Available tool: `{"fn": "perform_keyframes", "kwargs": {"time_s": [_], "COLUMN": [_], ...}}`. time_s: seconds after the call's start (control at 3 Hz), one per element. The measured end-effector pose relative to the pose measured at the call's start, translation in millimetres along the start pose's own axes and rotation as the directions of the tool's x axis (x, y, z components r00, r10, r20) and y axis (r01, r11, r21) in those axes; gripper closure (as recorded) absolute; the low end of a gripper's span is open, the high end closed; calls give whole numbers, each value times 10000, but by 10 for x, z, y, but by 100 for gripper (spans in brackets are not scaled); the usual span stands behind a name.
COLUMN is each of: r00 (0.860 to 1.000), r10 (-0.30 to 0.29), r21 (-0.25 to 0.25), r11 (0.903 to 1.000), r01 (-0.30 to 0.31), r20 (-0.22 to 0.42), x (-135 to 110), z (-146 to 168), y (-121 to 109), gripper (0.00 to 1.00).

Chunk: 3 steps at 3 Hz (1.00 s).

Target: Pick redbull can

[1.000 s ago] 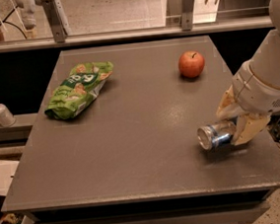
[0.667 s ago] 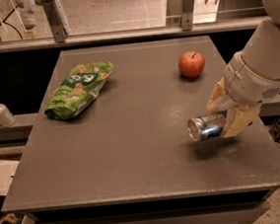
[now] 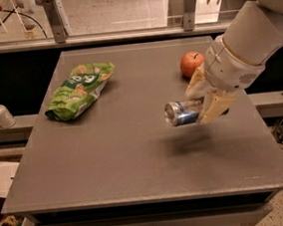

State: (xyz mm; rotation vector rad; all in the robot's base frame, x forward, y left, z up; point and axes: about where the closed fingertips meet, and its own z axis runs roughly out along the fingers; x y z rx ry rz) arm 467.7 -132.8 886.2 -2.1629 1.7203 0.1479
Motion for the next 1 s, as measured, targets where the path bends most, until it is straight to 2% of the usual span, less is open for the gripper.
{"fn": "perform_keyframes", "kwargs": {"time_s": [0.33,0.67,1.0], "r00": [9970,9938,9936], "r10": [-76,-41,-30], "r21": [515,895,916], "r11": [9987,9960,9958], "r01": [36,-59,-74], "r20": [764,1108,1130], "x": [-282,-504,-514], "z": [-121,-295,-306], "y": [-180,-268,-273], "gripper": [100,100,100]}}
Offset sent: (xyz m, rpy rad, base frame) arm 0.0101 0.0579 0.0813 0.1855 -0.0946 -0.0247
